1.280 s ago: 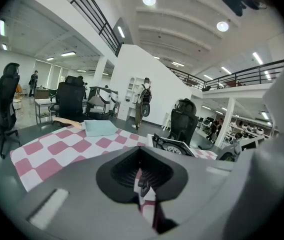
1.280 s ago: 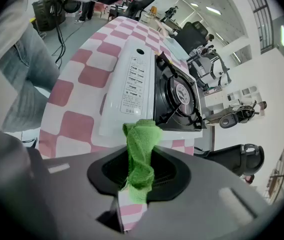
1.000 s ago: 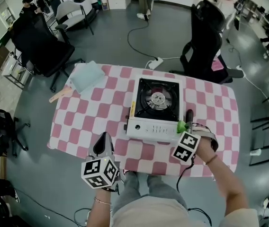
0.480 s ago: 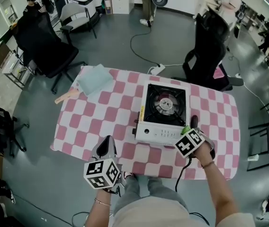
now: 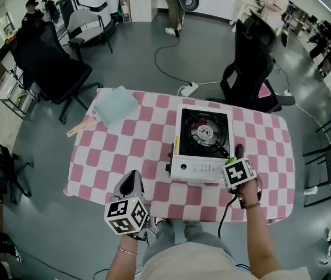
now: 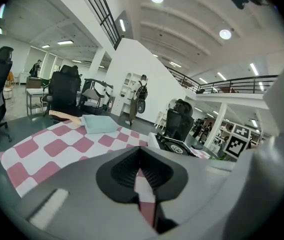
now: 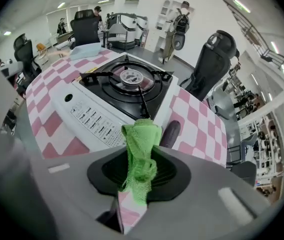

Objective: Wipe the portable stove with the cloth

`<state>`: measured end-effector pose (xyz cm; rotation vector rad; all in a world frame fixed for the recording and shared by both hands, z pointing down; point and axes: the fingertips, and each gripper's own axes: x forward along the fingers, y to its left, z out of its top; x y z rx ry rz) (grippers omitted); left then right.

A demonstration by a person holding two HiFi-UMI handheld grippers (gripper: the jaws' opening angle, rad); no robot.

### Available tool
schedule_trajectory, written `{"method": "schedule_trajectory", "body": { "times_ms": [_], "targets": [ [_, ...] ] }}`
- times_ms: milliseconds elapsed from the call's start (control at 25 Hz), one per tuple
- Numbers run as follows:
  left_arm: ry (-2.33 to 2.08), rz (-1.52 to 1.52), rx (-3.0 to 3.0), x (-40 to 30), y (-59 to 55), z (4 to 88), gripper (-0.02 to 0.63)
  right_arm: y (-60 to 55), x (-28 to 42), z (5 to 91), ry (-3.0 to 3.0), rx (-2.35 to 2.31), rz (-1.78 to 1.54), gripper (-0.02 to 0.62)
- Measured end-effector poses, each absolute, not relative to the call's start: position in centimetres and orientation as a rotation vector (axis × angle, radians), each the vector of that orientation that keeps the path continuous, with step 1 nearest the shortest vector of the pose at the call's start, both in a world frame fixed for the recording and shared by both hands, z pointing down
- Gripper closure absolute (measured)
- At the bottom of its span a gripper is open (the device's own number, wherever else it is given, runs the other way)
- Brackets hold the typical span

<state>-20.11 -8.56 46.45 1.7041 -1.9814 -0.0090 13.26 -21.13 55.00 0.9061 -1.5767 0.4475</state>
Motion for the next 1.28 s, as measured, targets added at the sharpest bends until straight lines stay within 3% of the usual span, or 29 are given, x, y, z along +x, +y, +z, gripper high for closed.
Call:
{"method": "schedule_trajectory", "body": {
  "times_ms": [1280],
  "targets": [
    [-1.875, 0.007, 1.787, -22.9, -12.8, 47.7, 0.606, -19.4, 7.3, 54.8, -1.609, 0.922, 0.641, 0.508]
  ]
}}
